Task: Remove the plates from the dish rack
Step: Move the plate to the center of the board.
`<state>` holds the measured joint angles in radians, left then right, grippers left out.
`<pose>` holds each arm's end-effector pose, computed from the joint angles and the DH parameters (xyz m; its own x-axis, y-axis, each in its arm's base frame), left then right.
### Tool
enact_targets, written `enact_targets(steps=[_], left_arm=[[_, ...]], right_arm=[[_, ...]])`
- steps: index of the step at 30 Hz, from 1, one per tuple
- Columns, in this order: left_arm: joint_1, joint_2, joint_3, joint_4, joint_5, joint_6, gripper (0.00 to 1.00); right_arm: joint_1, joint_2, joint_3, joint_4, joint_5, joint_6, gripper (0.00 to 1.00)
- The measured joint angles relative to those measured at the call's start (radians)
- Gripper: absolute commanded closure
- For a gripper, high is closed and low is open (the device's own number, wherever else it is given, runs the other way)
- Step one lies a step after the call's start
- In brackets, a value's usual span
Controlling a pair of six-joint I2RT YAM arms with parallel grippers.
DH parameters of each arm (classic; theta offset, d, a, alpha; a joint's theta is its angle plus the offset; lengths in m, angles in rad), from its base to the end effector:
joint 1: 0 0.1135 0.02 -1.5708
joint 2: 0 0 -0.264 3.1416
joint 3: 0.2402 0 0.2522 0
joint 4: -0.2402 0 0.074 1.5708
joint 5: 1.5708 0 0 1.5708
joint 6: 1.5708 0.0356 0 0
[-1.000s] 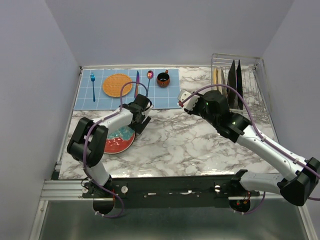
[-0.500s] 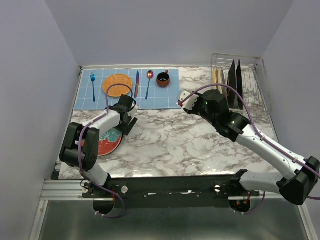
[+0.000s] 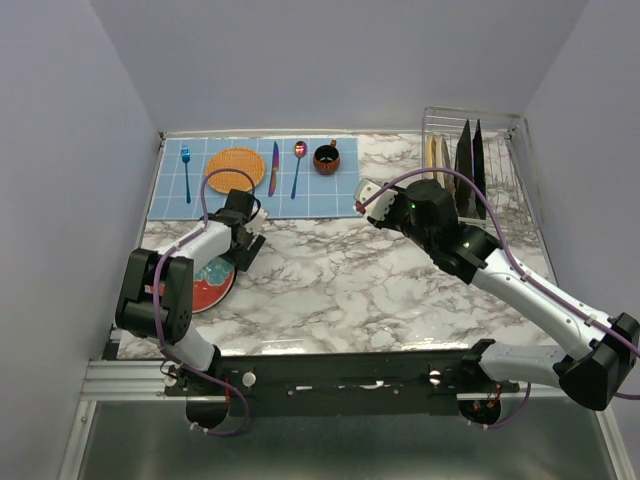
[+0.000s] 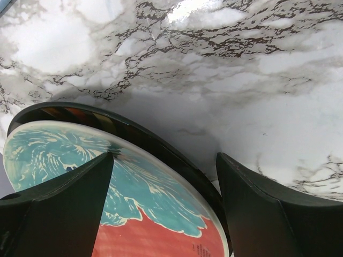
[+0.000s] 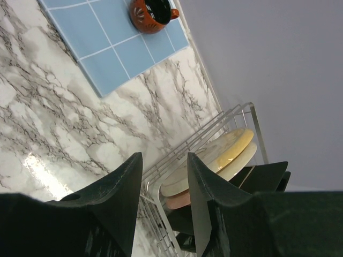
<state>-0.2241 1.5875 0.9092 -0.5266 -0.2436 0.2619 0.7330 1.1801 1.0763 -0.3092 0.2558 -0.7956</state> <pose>0.2862 -0.0564 0.1691 -0.8453 0.4504 -0.2873 0.3628 0.8787 0.3102 0.2057 0.1731 0.3484 0.1306 -0.8123 -0.5685 -0.5456 0.4199 -0.7253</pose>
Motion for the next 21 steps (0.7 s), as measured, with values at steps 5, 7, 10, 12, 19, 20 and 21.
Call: enact_targets(steps=[5,7,10,12,19,20,21], left_arm=[[0.009,-0.002,-0.003,0.006,0.002,0.01,0.14],[0.02,-0.002,-0.003,0.008,0.002,0.017,0.14],[0.039,-0.002,-0.004,0.014,0.001,0.029,0.14],[0.048,-0.002,-0.004,0.016,0.001,0.034,0.14],[0.06,-0.002,-0.005,0.021,0.001,0.047,0.14],[0.06,-0.003,-0.005,0.02,0.002,0.048,0.14],[0.061,-0.004,-0.005,0.02,0.005,0.048,0.14]], right_arm=[[0.0,0.0,0.0,0.0,0.0,-0.005,0.53],[0.0,0.0,0.0,0.0,0.0,-0.007,0.53],[0.0,0.0,0.0,0.0,0.0,-0.009,0.53],[0.0,0.0,0.0,0.0,0.0,-0.01,0.53],[0.0,0.0,0.0,0.0,0.0,-0.01,0.53],[0.0,0.0,0.0,0.0,0.0,-0.01,0.53],[0.0,0.0,0.0,0.0,0.0,-0.01,0.53]])
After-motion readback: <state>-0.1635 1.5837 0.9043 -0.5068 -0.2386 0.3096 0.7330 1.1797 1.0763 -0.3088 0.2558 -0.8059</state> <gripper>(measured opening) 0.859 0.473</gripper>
